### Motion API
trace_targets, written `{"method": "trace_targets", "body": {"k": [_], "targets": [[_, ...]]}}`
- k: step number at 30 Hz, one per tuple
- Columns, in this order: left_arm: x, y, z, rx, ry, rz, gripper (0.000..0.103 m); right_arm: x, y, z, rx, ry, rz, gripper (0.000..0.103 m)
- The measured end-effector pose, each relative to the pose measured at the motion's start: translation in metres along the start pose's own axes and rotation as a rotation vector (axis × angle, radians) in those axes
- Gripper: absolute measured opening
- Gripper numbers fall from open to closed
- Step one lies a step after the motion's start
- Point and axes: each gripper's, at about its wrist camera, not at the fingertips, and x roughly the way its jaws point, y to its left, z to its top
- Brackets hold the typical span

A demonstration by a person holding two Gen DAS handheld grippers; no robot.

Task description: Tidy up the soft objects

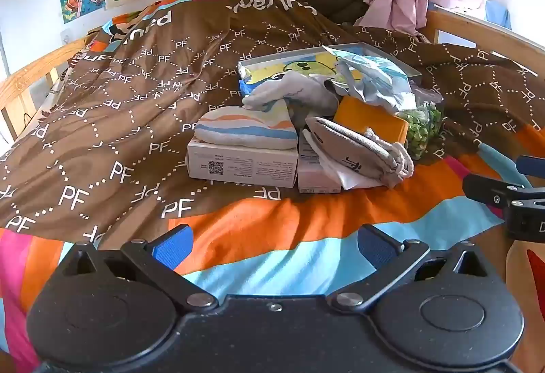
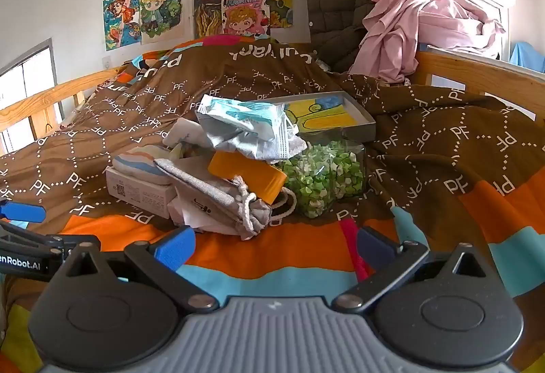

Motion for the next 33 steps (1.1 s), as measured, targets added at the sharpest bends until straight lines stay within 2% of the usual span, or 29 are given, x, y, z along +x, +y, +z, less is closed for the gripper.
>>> {"method": "trace_targets", "body": {"k": [8, 12, 33], "targets": [[0.0004, 0.0001, 0.0001, -0.002, 0.004, -0.003, 0.102, -0.0004, 0.0002, 0.0001, -0.001, -0.002, -0.001, 0.103], [0.0020, -0.0011, 0.0022, -0.014, 0.052, -0.050, 0.102, -0.0001, 0.0005, 0.0000, -0.002, -0.001, -0.002, 0.103], [0.0075, -0.0001, -0.0006, -0.042, 0.067, -0.043, 0.102, 0.0001, 0.0004, 0.0002, -0.003, -0.001, 0.000, 0.103]]}}
